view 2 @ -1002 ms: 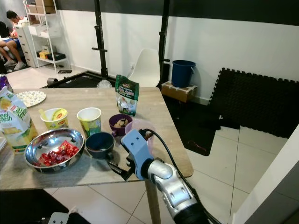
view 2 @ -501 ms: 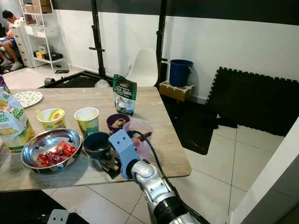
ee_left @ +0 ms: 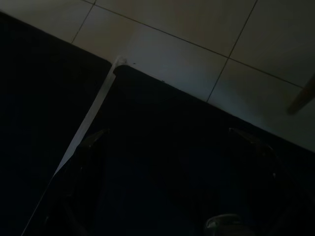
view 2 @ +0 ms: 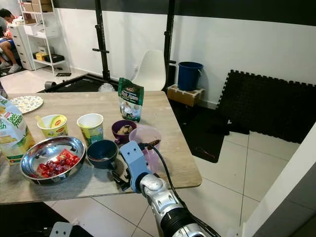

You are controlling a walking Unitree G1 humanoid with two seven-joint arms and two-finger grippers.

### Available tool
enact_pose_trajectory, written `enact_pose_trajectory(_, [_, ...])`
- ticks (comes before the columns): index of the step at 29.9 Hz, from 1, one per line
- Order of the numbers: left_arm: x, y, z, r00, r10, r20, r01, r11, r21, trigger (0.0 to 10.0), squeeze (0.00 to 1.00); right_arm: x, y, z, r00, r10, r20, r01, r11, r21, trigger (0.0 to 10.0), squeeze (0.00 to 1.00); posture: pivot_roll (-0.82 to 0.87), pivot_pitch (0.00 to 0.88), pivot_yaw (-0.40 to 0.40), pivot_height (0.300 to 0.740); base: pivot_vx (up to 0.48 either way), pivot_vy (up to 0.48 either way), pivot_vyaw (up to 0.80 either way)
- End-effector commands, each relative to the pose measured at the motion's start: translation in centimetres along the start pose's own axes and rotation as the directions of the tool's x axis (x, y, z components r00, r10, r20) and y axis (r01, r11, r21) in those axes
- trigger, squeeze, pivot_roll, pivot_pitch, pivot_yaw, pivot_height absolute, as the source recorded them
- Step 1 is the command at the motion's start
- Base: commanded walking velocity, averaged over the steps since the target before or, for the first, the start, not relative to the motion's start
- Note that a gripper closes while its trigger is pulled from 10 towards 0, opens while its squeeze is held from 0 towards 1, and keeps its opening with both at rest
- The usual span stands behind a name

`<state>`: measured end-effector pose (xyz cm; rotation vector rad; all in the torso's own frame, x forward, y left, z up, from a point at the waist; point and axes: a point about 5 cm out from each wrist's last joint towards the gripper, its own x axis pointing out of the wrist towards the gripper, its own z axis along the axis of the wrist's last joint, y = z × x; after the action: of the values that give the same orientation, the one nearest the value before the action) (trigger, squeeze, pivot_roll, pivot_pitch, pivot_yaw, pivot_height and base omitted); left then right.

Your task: Restocking fridge

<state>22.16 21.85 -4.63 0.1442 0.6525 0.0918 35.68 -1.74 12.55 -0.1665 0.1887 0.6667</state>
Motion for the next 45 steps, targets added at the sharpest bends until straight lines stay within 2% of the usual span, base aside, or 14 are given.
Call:
enact_pose_trajectory(1, [-0.2, 0.3, -0.6, 1.000, 0.002, -0.014, -0.002, 1.000, 0.014, 10.0, 0.00, 0.7, 1.9, 0.8, 0.998, 0.044, 0.036, -0.045, 0.998, 0.045, 0.0, 0.00, -0.02, 0.101, -0.030, 0.740, 0.000, 0.000, 0.00])
enact_pose_trajectory(13, [-0.2, 0.2, -0.4, 1.000, -0.005, -0.009, 0.005, 1.000, 0.017, 10.0, 0.00, 0.7, 1.5, 0.8, 0.998, 0.040, 0.048, -0.043, 0.997, 0.060, 1.1, 0.00, -0.02, 0.088, -0.030, 0.740, 0.000, 0.000, 0.00])
enact_pose_trajectory(15, [-0.1, 0.1, -0.4, 1.000, -0.005, -0.008, 0.005, 1.000, 0.017, 10.0, 0.00, 0.7, 1.5, 0.9, 0.998, 0.044, 0.052, -0.047, 0.997, 0.062, 4.5, 0.00, -0.02, 0.087, -0.030, 0.740, 0.000, 0.000, 0.00])
enact_pose_trajectory(16, [-0.1, 0.1, -0.4, 1.000, -0.005, -0.008, 0.005, 1.000, 0.017, 10.0, 0.00, 0.7, 1.5, 0.9, 0.998, 0.044, 0.052, -0.047, 0.997, 0.062, 4.5, 0.00, -0.02, 0.087, -0.030, 0.740, 0.000, 0.000, 0.00])
enact_pose_trajectory(17, [-0.2, 0.1, -0.4, 1.000, -0.006, -0.008, 0.006, 1.000, 0.017, 10.0, 0.00, 0.7, 1.6, 0.9, 0.998, 0.046, 0.053, -0.049, 0.997, 0.063, 8.8, 0.00, -0.02, 0.087, -0.031, 0.740, 0.000, 0.000, 0.00])
enact_pose_trajectory(18, [-0.2, 0.1, -0.4, 1.000, -0.006, -0.007, 0.006, 1.000, 0.017, 10.0, 0.00, 0.7, 1.6, 0.9, 0.997, 0.052, 0.053, -0.056, 0.997, 0.062, 10.0, 0.00, -0.02, 0.087, -0.031, 0.740, 0.000, 0.000, 0.00])
enact_pose_trajectory(19, [-0.2, 0.1, -0.4, 1.000, -0.006, -0.008, 0.006, 1.000, 0.017, 10.0, 0.00, 0.7, 1.6, 0.9, 0.997, 0.054, 0.052, -0.057, 0.997, 0.053, 10.0, 0.69, -0.02, 0.086, -0.030, 0.740, 0.000, 0.000, 0.00])
enact_pose_trajectory(20, [-0.2, 0.1, -0.4, 1.000, -0.006, -0.008, 0.006, 1.000, 0.017, 10.0, 0.00, 0.7, 1.6, 0.9, 0.997, 0.054, 0.052, -0.057, 0.997, 0.053, 10.0, 0.69, -0.02, 0.086, -0.030, 0.740, 0.000, 0.000, 0.00])
enact_pose_trajectory(21, [-0.2, 0.1, -0.4, 1.000, -0.006, -0.008, 0.006, 1.000, 0.018, 10.0, 0.00, 0.7, 1.6, 0.8, 0.997, 0.056, 0.049, -0.058, 0.997, 0.048, 10.0, 1.00, -0.02, 0.086, -0.030, 0.740, 0.000, 0.000, 0.00])
enact_pose_trajectory(27, [-0.2, 0.1, -0.4, 1.000, -0.011, -0.010, 0.011, 1.000, 0.022, 10.0, 0.00, 0.5, 1.6, 0.5, 0.995, 0.096, 0.035, -0.097, 0.995, 0.020, 10.0, 1.00, -0.02, 0.088, -0.028, 0.740, 0.000, 0.000, 0.00])
enact_pose_trajectory(28, [-0.2, 0.1, -0.4, 1.000, -0.012, -0.010, 0.012, 1.000, 0.022, 10.0, 0.00, 0.3, 1.6, 0.5, 0.993, 0.113, 0.035, -0.113, 0.993, 0.009, 10.0, 0.47, -0.02, 0.087, -0.026, 0.740, 0.000, 0.000, 0.00])
enact_pose_trajectory(29, [-0.2, 0.1, -0.4, 1.000, -0.012, -0.010, 0.012, 1.000, 0.022, 10.0, 0.00, 0.3, 1.6, 0.5, 0.993, 0.113, 0.035, -0.113, 0.993, 0.009, 10.0, 0.47, -0.02, 0.087, -0.026, 0.740, 0.000, 0.000, 0.00])
enact_pose_trajectory(30, [-0.1, 0.0, -0.4, 1.000, -0.014, -0.011, 0.014, 1.000, 0.023, 10.0, 0.00, 0.2, 1.6, 0.6, 0.991, 0.131, 0.040, -0.132, 0.991, 0.005, 10.0, 0.00, -0.02, 0.087, -0.026, 0.740, 0.000, 0.000, 0.00])
enact_pose_trajectory(45, [-0.1, -0.1, -0.4, 1.000, -0.024, -0.015, 0.025, 0.999, 0.024, 10.0, 0.00, 0.4, 3.2, 3.9, 0.955, 0.266, 0.131, -0.272, 0.962, 0.026, 10.0, 0.00, -0.03, 0.088, -0.028, 0.740, 0.000, 0.000, 0.00])
